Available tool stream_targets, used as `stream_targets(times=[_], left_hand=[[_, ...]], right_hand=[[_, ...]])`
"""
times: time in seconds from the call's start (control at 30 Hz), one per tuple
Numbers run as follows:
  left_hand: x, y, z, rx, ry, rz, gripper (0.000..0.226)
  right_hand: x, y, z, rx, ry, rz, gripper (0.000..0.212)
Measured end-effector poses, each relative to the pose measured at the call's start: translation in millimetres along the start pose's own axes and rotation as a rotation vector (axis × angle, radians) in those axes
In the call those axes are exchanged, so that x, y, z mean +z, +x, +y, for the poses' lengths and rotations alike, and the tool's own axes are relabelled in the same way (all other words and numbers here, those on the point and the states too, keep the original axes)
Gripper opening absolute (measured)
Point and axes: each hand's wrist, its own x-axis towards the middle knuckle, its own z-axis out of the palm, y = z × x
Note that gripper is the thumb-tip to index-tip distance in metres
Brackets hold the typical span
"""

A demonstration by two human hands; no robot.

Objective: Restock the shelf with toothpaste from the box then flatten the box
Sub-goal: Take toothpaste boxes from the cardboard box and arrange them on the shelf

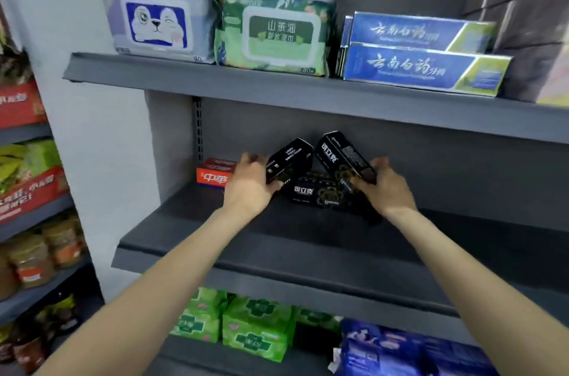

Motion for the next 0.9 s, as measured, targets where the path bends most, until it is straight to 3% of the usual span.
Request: stream_targets(times=[0.1,0.2,0.5,0.9], left_hand=[[8.2,20.7,0.6,-0.037,0.158,0.032,0.057],[11.4,35.0,-6.0,-0.003,0.167,0.064,0.058],[8.8,56.6,-28.7,-0.004,0.096,0.01,0.061],[12.2,63.4,-14.7,0.016,0.047,0.022,0.062]], right_hand=[[9.3,36.2,-0.9,-0.059,-0.186,-0.012,0.054],[20.1,64.7,-4.3,-0.107,-0.308,-0.025,0.05],[44.8,120.8,2.8,-0.155,-0.315,-0.191,0.05],[44.9,120.8,24.1,-0.237,-0.353,-0.136,0.05]])
